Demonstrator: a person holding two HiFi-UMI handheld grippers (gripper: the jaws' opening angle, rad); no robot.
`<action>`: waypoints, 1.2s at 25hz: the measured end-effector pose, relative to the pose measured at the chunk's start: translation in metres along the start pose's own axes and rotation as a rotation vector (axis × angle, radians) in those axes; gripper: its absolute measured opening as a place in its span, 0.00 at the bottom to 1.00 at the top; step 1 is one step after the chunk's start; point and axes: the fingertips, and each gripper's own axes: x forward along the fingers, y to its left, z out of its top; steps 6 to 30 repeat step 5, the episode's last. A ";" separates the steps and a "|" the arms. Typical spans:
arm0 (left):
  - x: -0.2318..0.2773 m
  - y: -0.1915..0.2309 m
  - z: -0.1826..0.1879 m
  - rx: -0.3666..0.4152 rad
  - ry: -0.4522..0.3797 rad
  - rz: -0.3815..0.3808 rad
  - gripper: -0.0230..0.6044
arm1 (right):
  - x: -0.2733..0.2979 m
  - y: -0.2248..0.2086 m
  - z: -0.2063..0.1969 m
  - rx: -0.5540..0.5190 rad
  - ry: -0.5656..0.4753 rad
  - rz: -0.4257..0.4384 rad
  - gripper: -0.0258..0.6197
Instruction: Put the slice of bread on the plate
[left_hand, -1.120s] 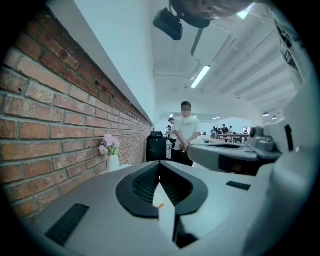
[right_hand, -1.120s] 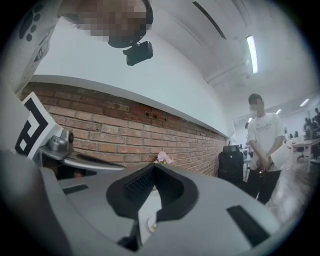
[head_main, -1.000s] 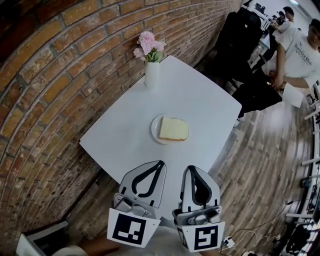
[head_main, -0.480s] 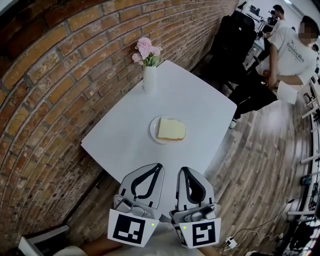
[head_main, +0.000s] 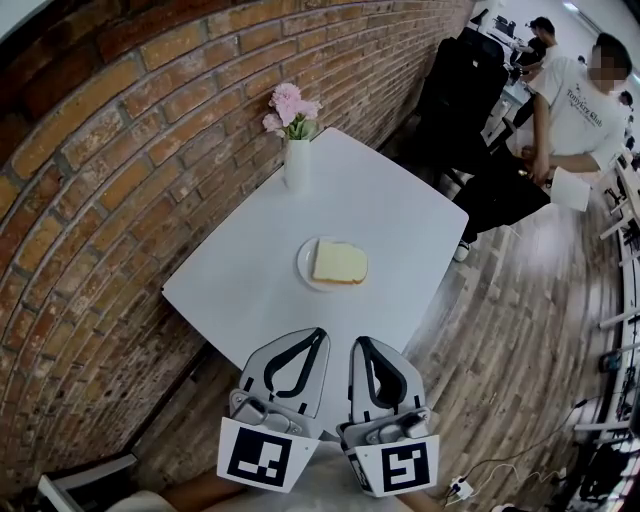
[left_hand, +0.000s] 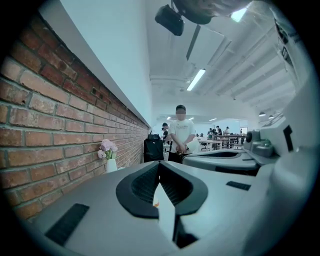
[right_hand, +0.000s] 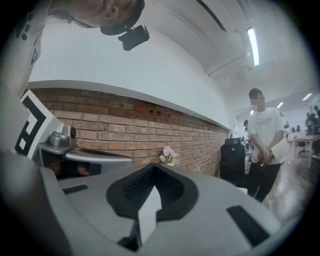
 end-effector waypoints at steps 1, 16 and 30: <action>0.000 0.000 0.001 0.002 -0.001 -0.001 0.05 | 0.000 0.000 0.000 -0.001 0.001 0.001 0.05; 0.001 0.001 0.003 -0.002 -0.005 0.001 0.05 | 0.001 -0.002 0.002 -0.007 0.004 0.002 0.05; 0.001 0.001 0.003 -0.002 -0.005 0.001 0.05 | 0.001 -0.002 0.002 -0.007 0.004 0.002 0.05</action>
